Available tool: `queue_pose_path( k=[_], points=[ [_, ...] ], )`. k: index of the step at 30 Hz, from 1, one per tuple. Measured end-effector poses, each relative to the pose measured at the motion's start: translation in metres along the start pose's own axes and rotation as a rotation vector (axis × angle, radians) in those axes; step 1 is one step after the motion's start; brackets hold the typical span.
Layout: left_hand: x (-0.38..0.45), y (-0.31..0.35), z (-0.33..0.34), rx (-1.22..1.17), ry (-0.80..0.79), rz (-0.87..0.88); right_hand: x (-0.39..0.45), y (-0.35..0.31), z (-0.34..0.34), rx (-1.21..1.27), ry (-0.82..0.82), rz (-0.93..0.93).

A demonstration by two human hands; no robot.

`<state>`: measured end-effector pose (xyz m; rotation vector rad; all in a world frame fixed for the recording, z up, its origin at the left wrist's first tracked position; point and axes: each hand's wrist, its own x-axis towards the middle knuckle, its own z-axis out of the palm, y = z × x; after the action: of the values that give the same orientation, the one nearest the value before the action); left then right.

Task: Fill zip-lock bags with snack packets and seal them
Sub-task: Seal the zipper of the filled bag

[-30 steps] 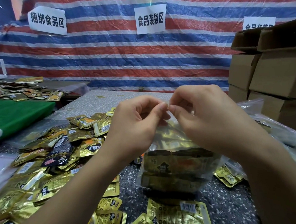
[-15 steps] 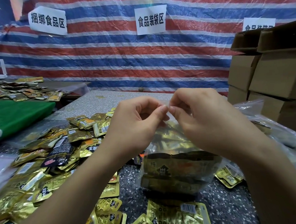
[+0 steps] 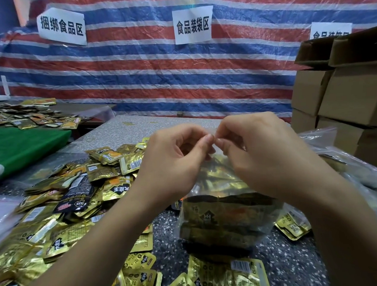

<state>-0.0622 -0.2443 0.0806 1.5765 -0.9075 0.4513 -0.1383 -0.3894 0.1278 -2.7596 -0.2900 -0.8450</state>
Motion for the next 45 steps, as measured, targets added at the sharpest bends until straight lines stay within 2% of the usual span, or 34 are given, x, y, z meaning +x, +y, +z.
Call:
queue_pose_path(
  k=[11,14,21,26,30,34,45],
  points=[
    [0.003,0.001,-0.003,-0.091,-0.069,-0.133,0.0,0.001,-0.001,0.094,-0.021,0.053],
    [0.002,0.003,-0.003,-0.06,-0.082,-0.113,-0.001,0.0,-0.001,0.067,-0.01,0.057],
    [-0.001,0.005,0.003,-0.01,-0.004,-0.061,-0.001,0.001,0.0,0.098,0.022,0.098],
    [0.001,0.003,0.002,-0.072,-0.041,-0.136,0.0,0.001,0.001,0.092,0.033,0.083],
    [0.0,0.004,0.001,-0.008,-0.057,-0.069,0.0,0.002,0.001,0.091,0.028,0.082],
    [-0.003,0.004,0.003,0.096,-0.025,0.019,0.001,0.005,0.001,0.081,-0.01,0.094],
    [0.0,0.012,-0.012,0.104,0.212,0.079,0.003,0.019,-0.007,0.163,0.048,0.097]
  ],
)
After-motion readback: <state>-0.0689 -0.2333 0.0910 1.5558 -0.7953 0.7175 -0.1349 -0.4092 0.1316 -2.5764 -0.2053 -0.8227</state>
